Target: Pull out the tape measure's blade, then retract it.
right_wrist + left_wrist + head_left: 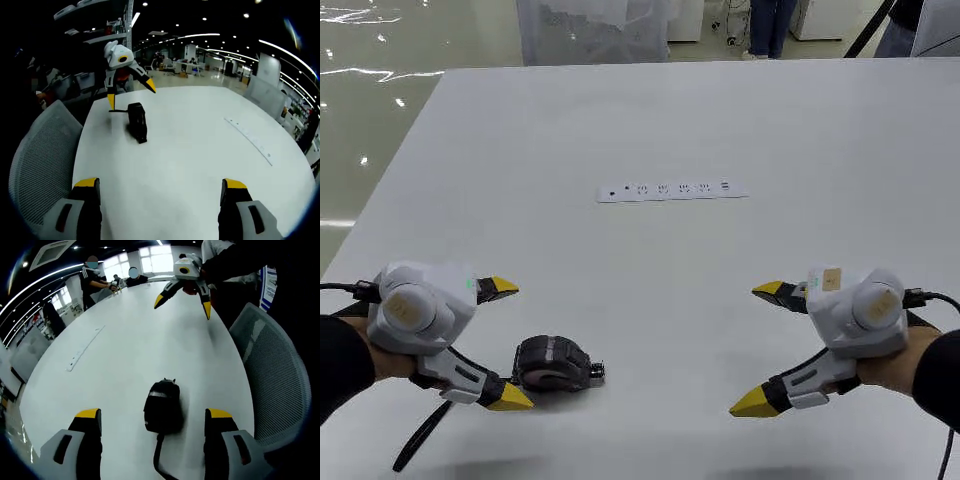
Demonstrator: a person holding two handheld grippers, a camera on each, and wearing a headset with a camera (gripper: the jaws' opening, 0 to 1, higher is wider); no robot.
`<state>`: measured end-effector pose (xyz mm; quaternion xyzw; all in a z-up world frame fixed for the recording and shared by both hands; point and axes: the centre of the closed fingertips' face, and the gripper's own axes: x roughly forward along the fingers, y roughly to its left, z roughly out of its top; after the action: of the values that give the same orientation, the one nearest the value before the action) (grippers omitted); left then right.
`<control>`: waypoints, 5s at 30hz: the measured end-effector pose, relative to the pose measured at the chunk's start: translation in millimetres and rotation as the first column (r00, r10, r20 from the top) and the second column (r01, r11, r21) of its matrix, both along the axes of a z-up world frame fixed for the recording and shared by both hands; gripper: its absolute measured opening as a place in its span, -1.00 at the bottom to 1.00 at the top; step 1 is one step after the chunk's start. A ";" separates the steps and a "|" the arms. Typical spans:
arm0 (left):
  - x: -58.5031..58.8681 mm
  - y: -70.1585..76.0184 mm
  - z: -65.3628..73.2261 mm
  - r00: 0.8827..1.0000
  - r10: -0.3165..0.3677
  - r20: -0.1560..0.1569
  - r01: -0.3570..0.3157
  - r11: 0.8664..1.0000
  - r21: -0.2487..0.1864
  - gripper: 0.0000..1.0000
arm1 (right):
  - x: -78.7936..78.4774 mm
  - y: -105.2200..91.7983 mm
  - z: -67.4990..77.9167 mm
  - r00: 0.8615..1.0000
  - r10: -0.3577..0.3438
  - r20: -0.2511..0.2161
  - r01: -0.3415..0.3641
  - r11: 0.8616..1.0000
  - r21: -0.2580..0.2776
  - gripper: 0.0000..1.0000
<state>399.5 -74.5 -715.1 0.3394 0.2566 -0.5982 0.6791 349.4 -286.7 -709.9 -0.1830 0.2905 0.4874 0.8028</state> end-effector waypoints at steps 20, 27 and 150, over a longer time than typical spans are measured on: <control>-2.4 -19.7 -35.6 0.996 -0.025 -0.085 0.030 0.997 0.065 0.06 | 20.1 77.0 -37.6 0.991 0.131 -0.037 -0.131 0.991 -0.016 0.99; -6.8 -23.4 -38.6 0.994 -0.060 -0.096 0.066 0.996 0.064 -0.39 | 28.5 99.4 -35.2 0.988 0.154 -0.018 -0.154 0.988 -0.002 0.99; -7.6 -22.4 -39.9 0.993 -0.035 -0.115 0.043 0.997 0.070 -0.43 | 27.8 143.2 -87.2 0.942 0.304 -0.142 -0.327 0.928 -0.177 -0.85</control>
<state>391.9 -96.9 -755.0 0.3341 0.3098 -0.6200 0.6388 377.2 -143.5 -797.0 -0.2786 0.3488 0.5884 0.6741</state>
